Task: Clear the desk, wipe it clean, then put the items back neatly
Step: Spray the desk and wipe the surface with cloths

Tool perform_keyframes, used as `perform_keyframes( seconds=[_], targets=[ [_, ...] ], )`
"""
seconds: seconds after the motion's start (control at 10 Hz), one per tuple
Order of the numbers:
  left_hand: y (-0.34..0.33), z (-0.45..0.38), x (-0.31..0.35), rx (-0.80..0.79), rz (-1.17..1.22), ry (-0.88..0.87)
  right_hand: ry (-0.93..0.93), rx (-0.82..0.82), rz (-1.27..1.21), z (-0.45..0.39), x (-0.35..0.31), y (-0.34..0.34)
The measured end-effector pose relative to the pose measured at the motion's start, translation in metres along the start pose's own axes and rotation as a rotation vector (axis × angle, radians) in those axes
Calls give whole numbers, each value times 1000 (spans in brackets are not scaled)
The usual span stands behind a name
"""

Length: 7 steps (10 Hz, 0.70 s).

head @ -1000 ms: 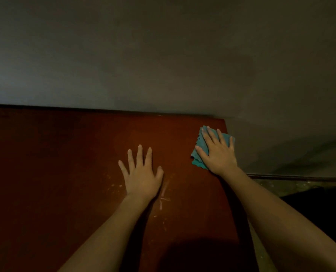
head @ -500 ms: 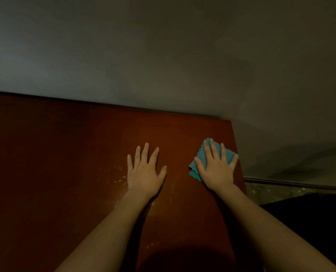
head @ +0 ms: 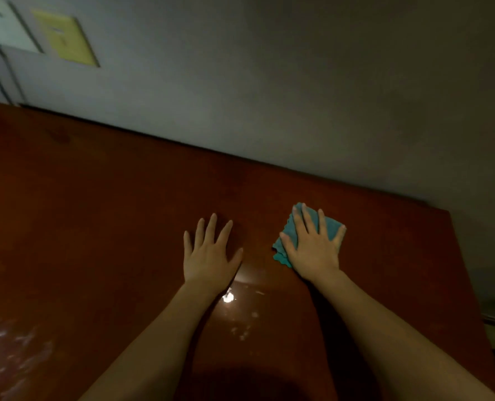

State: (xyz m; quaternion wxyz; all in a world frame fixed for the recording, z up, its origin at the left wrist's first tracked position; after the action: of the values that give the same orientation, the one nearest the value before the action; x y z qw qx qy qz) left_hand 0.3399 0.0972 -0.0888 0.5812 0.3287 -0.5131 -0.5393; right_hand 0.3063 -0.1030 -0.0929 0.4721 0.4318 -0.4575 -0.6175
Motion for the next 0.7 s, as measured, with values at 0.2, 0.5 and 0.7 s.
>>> perform_keyframes(
  seconds=[0.2,0.5,0.7],
  targets=[
    [34,-23,-112,23,27,98,133,-2,32,-53,-123,-2],
    [85,-53,-267,58,72,250,273,-16,94,-125,-300,-7],
    [117,-80,-360,85,87,318,342,-31,123,-167,-396,-6]
  ],
)
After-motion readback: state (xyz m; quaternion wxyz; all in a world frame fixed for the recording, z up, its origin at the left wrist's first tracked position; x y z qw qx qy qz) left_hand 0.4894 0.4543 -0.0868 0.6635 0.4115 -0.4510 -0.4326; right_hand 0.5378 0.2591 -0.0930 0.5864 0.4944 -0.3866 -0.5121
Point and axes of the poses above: each hand's wrist, its own z-axis away from the middle knuckle, its own y-axis out of the back of the hand, x = y × z, the point moved 1 cm from there along -z, towards the middle knuckle, and after that the axes turned 8 degrees about y, right-handed, at the moved point
